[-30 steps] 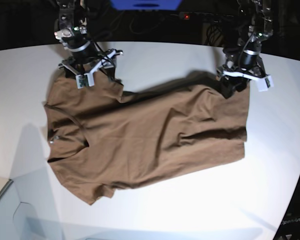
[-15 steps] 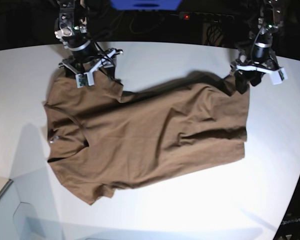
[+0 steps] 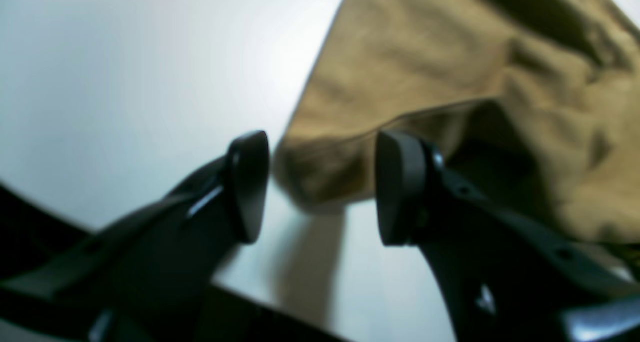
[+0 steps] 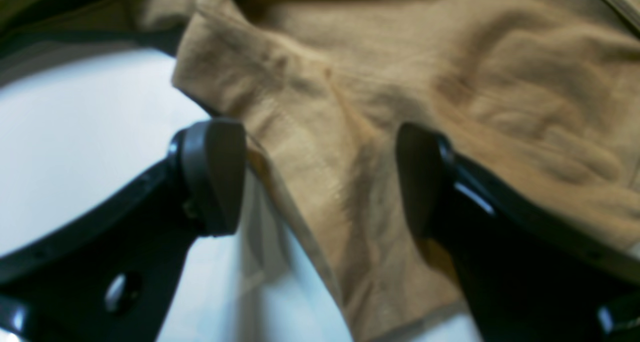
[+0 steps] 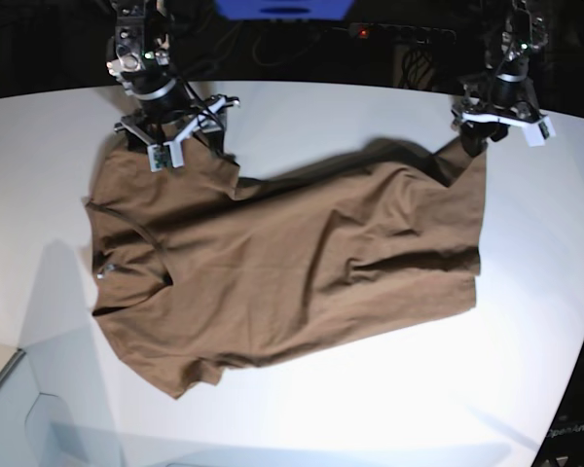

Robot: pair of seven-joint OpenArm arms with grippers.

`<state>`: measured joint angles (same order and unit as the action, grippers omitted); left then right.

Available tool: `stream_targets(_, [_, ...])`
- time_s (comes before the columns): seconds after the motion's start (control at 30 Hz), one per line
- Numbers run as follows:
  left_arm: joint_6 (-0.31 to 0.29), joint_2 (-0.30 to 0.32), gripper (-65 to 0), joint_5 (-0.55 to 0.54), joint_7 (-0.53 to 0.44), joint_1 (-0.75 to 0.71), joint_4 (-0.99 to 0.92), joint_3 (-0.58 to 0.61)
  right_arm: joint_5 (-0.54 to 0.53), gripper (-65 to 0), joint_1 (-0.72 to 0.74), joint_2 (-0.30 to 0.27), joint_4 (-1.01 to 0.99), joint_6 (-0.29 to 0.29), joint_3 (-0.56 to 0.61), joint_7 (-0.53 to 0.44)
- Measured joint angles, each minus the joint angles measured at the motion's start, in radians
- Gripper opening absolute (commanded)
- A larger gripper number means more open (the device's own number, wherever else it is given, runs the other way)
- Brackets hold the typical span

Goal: Layout the t-shirt on the table in an organized manner, then fold the t-shirt properly
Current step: 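Regrasp the shirt shoulders with both grippers and pull them apart, then lift the shirt with both grippers and swing it over the table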

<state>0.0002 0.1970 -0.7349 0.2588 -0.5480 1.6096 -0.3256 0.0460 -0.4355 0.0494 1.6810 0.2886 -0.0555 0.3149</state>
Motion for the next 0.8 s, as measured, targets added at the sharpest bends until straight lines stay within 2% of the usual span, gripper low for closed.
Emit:
stream_targets(0.2, [-0.021, 0.009, -33.6, -0.002, -0.061, 0.042, -0.077, 0.02, 0.0, -17.8, 0.002, 0.0, 0.0, 0.0, -0.001, 0.003])
stream_targets(0.3, [-0.027, 0.023, -45.4, 0.0, -0.097, 0.075, -0.126, 0.055, 0.0, -18.0, 0.0, 0.0, -0.002, 0.0, -0.001, -0.002])
stream_targets(0.4, [-0.023, 0.042, -62.5, -0.002, -0.097, 0.1, -0.15, 0.089, 0.0, -18.2, 0.0, 0.0, -0.002, 0.0, -0.001, -0.002])
stream_targets(0.47, [-0.023, 0.04, -65.0, -0.01, -0.102, 0.099, -0.15, 0.096, 0.0, -20.5, -0.001, 0.0, -0.002, 0.001, -0.001, -0.002])
stream_targets(0.5, [-0.023, 0.04, -63.6, -0.01, -0.102, 0.099, -0.15, 0.096, 0.0, -22.7, -0.003, 0.0, -0.002, 0.001, -0.001, -0.002])
stream_targets(0.57, [-0.023, 0.041, -65.0, -0.01, -0.101, 0.099, -0.15, 0.095, 0.0, -30.6, -0.006, 0.0, -0.002, 0.002, 0.0, -0.008])
stream_targets(0.67, [-0.023, 0.042, -64.9, -0.01, -0.09, 0.099, -0.144, 0.083, 0.001, -46.0, -0.006, 0.0, -0.002, 0.002, 0.0, -0.004])
stream_targets(0.73, [-0.023, 0.05, -64.9, -0.014, -0.024, 0.096, -0.119, 0.048, -0.001, -56.3, -0.006, 0.0, -0.002, 0.002, -0.003, -0.001])
stream_targets(0.8, [-0.005, 0.053, -64.9, -0.013, -0.008, 0.085, -0.1, 0.009, -0.001, -65.0, -0.008, 0.0, 0.005, 0.002, -0.003, 0.007])
